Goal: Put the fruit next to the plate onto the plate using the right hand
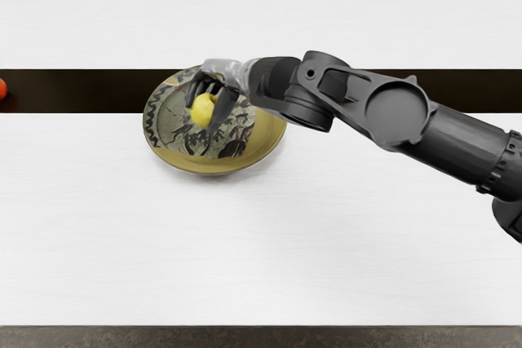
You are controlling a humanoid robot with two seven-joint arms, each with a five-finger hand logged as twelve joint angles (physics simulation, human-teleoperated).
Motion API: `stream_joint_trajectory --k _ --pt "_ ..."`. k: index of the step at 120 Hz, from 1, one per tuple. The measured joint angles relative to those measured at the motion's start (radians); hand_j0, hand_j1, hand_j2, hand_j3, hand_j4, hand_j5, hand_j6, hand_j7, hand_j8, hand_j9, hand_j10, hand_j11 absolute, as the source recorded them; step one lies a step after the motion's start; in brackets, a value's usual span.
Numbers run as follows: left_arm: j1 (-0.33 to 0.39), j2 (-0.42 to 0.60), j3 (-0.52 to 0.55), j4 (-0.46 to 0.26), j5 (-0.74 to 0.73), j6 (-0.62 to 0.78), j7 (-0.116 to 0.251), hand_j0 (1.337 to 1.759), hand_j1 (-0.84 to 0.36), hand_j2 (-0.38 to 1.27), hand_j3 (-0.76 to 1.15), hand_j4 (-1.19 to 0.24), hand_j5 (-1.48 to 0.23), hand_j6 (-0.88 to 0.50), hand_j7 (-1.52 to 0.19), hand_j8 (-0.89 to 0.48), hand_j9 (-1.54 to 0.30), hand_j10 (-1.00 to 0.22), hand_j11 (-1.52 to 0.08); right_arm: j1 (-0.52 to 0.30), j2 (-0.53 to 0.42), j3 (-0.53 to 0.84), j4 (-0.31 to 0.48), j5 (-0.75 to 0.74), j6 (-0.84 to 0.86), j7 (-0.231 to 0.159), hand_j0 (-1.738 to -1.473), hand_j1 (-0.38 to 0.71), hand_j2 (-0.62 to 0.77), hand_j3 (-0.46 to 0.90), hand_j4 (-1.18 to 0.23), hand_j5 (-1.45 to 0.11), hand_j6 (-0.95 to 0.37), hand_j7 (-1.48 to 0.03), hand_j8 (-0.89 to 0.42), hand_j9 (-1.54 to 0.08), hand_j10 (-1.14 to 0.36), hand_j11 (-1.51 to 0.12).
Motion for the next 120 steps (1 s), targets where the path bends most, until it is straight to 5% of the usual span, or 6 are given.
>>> stream_joint_trajectory --k 57,91,120 --pt "0.000 0.000 0.000 0.000 0.000 0.000 0.000 1.658 0.07 0.05 0.00 -0.23 -0.30 -0.23 -0.30 -0.23 -0.30 -0.23 -0.30 0.000 -0.011 0.019 -0.010 0.049 0.005 0.000 -1.657 -0.12 -0.02 0.00 -0.21 -0.28 -0.20 -0.27 -0.19 -0.28 -0.21 -0.28" --pt "0.000 0.000 0.000 0.000 0.000 0.000 0.000 1.658 0.07 0.05 0.00 -0.23 -0.30 -0.23 -0.30 -0.23 -0.30 -0.23 -0.30 -0.002 -0.129 0.087 -0.003 0.308 0.130 0.008 -1.658 -0.25 -0.01 0.00 -0.09 -0.11 -0.08 -0.11 -0.08 -0.11 -0.09 -0.11" --pt "0.000 0.000 0.000 0.000 0.000 0.000 0.000 1.658 0.07 0.05 0.00 -0.23 -0.30 -0.23 -0.30 -0.23 -0.30 -0.23 -0.30 -0.018 -0.277 0.123 -0.002 0.705 0.425 0.038 -1.658 -0.28 -0.01 0.00 -0.06 -0.08 -0.06 -0.08 -0.06 -0.08 -0.06 -0.08"
